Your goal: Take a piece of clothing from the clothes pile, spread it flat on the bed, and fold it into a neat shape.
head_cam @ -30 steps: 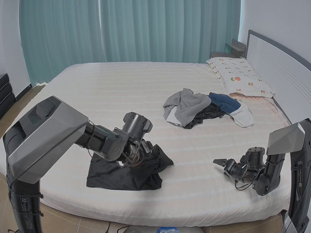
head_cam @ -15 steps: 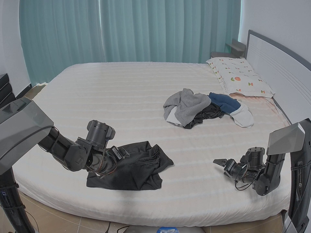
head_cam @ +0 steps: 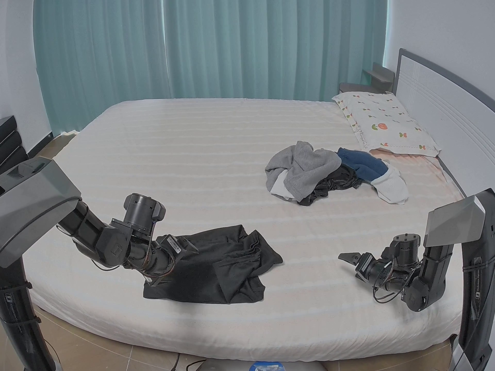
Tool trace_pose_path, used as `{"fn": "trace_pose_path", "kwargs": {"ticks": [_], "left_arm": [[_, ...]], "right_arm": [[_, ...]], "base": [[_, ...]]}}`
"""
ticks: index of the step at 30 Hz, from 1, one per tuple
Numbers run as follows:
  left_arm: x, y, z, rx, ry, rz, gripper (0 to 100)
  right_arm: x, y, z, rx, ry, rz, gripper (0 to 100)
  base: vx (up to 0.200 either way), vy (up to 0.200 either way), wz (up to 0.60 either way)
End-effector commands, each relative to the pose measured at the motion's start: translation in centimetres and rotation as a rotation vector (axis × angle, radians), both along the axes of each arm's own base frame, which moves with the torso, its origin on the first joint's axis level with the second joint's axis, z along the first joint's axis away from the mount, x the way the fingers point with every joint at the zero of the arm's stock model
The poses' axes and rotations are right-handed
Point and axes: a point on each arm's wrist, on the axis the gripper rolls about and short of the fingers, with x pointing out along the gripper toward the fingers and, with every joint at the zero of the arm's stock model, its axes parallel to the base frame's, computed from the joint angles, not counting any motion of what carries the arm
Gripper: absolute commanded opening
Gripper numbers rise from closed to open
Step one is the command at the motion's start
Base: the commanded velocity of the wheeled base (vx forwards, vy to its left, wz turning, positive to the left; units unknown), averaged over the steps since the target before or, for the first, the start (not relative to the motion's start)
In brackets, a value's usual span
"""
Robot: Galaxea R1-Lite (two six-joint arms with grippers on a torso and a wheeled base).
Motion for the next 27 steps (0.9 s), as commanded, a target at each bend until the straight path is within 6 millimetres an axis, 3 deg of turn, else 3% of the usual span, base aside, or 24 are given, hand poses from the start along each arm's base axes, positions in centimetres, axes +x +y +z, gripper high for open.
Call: {"fn": "trace_pose_path", "kwargs": {"ticks": [1, 15, 22, 27], "left_arm": [[0.3, 0.1, -0.9, 0.008, 0.008, 0.010, 100], [0.4, 0.1, -0.9, -0.008, 0.000, 0.028, 100], [0.6, 0.1, -0.8, -0.010, -0.006, 0.030, 100], [0.6, 0.0, -0.8, -0.008, -0.007, 0.028, 100]], "right_arm": [[0.0, 0.6, 0.2, 0.002, -0.011, 0.018, 100], [0.2, 3.8, 3.3, -0.059, -0.136, -0.029, 100], [-1.3, 7.2, 4.9, -0.159, -0.176, 0.037, 100], [-2.4, 9.3, 4.8, -0.229, -0.189, 0.091, 100]], "base": [[0.000, 0.200, 0.00], [0.000, 0.200, 0.00], [0.000, 0.200, 0.00], [0.000, 0.200, 0.00]]}}
